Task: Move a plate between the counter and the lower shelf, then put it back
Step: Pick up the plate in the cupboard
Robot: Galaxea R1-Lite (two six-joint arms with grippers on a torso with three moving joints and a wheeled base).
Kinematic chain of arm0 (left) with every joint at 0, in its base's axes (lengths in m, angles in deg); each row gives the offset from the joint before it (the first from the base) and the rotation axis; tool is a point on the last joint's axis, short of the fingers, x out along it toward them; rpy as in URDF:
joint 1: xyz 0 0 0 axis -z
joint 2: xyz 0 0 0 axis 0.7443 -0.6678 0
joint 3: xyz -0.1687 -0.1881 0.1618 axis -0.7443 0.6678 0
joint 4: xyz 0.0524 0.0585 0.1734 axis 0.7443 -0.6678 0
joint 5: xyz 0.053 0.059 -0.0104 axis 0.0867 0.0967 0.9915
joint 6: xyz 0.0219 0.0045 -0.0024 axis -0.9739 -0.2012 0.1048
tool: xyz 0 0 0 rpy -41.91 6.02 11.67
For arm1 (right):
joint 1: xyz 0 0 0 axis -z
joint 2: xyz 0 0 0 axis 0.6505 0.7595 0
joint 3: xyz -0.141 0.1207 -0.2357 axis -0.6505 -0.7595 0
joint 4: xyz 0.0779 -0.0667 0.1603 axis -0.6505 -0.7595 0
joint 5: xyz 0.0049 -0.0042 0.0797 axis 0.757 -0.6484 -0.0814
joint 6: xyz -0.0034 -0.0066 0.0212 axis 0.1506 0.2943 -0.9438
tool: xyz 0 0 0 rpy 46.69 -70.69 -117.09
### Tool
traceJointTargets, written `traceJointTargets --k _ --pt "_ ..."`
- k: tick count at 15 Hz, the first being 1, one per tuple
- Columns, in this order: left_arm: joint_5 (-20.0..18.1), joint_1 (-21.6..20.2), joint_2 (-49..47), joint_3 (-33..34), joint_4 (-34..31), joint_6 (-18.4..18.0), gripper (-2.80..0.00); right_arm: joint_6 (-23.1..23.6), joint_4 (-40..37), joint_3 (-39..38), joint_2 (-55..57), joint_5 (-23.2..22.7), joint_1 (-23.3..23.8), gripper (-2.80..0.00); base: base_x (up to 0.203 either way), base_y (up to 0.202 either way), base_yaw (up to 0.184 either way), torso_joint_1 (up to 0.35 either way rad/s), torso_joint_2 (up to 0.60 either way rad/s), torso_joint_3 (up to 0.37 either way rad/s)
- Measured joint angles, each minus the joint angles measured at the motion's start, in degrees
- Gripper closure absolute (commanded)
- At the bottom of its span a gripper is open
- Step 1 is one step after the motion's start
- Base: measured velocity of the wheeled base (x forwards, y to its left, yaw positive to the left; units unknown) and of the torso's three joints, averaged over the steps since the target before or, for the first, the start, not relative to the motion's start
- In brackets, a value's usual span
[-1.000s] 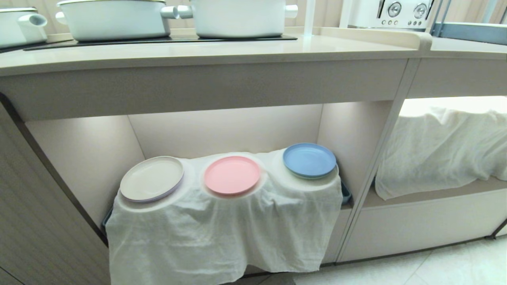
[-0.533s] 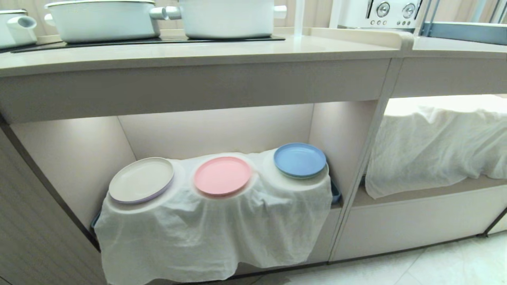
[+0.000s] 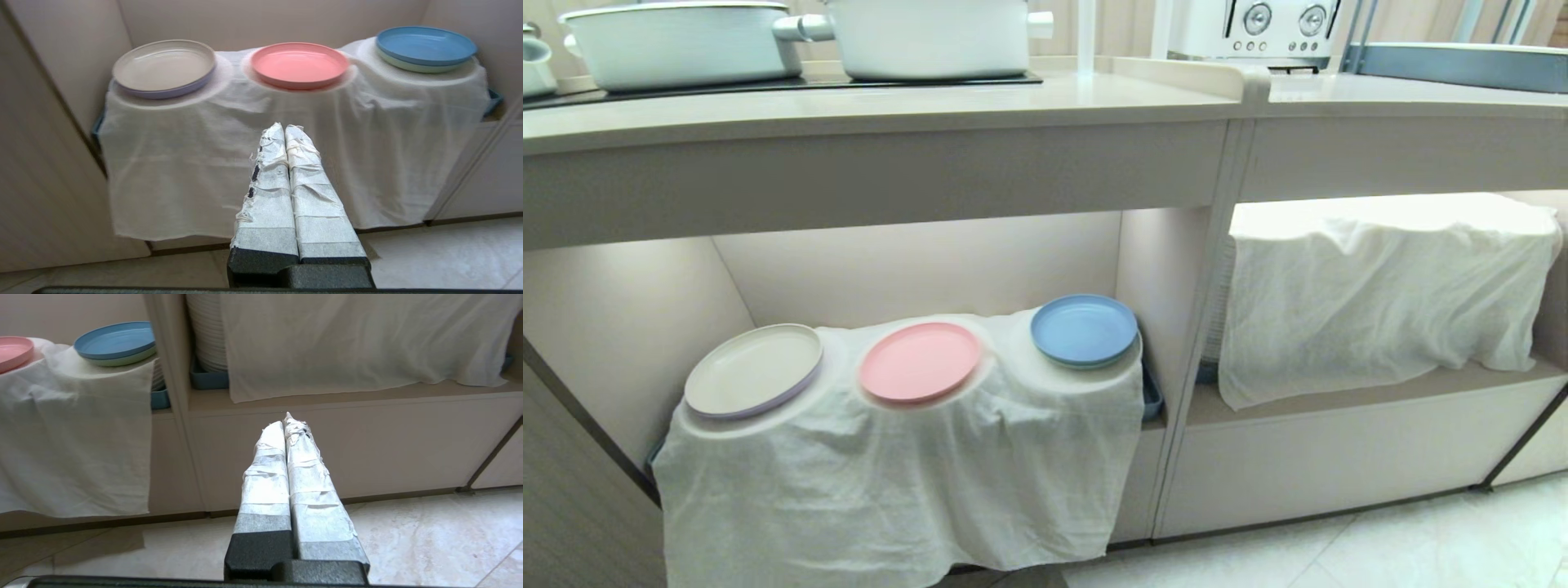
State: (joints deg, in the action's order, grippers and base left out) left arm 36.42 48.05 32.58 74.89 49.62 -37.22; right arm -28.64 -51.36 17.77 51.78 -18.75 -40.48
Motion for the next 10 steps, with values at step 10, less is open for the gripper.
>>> traceJointTargets --k 10 --pt "0.0 0.0 0.0 0.0 0.0 0.1 0.0 0.0 0.0 0.0 0.0 0.0 0.0 0.0 0.0 -0.042 0.0 0.001 0.0 0.001"
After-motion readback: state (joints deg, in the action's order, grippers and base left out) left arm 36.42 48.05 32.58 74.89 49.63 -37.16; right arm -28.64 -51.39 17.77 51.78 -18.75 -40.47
